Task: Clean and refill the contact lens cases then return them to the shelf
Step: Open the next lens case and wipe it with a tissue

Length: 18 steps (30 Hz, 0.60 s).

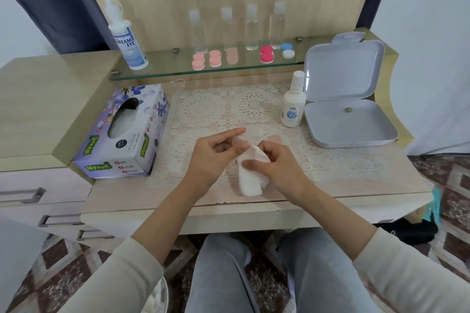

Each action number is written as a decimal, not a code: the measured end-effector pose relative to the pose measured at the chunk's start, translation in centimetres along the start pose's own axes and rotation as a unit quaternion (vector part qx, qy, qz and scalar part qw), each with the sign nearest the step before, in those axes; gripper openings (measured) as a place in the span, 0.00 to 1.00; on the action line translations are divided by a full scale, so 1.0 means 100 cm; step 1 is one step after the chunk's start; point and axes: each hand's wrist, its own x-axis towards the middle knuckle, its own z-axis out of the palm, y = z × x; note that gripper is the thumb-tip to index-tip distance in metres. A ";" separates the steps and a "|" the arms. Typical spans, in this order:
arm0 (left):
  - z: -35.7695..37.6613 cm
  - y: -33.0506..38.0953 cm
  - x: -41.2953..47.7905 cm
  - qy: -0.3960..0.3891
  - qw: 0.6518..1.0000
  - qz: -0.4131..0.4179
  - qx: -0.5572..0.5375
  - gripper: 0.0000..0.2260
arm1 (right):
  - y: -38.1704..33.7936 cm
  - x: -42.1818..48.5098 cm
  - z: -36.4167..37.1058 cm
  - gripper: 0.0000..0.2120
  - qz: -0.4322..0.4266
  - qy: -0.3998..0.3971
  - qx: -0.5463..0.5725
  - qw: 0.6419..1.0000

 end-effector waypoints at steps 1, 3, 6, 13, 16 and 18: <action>-0.001 -0.001 0.000 0.005 1.000 -0.005 -0.009 0.12 | -0.001 0.000 -0.002 0.08 0.002 0.006 -0.002 1.000; -0.004 -0.002 0.002 0.019 1.000 -0.009 0.001 0.09 | -0.004 0.000 -0.007 0.09 0.008 0.004 0.020 1.000; -0.007 -0.007 0.002 0.023 0.999 -0.028 0.037 0.09 | -0.007 0.000 -0.016 0.05 0.005 -0.003 0.014 1.000; -0.007 -0.013 0.000 -0.009 0.998 -0.062 0.011 0.10 | -0.007 0.004 -0.025 0.11 -0.025 0.027 -0.100 0.994; -0.008 -0.013 0.001 -0.026 0.998 -0.055 0.013 0.10 | -0.006 0.008 -0.025 0.14 -0.014 0.032 -0.080 0.996; -0.010 -0.013 0.001 -0.036 0.998 -0.047 0.032 0.10 | -0.007 0.009 -0.025 0.13 -0.032 0.043 -0.116 0.992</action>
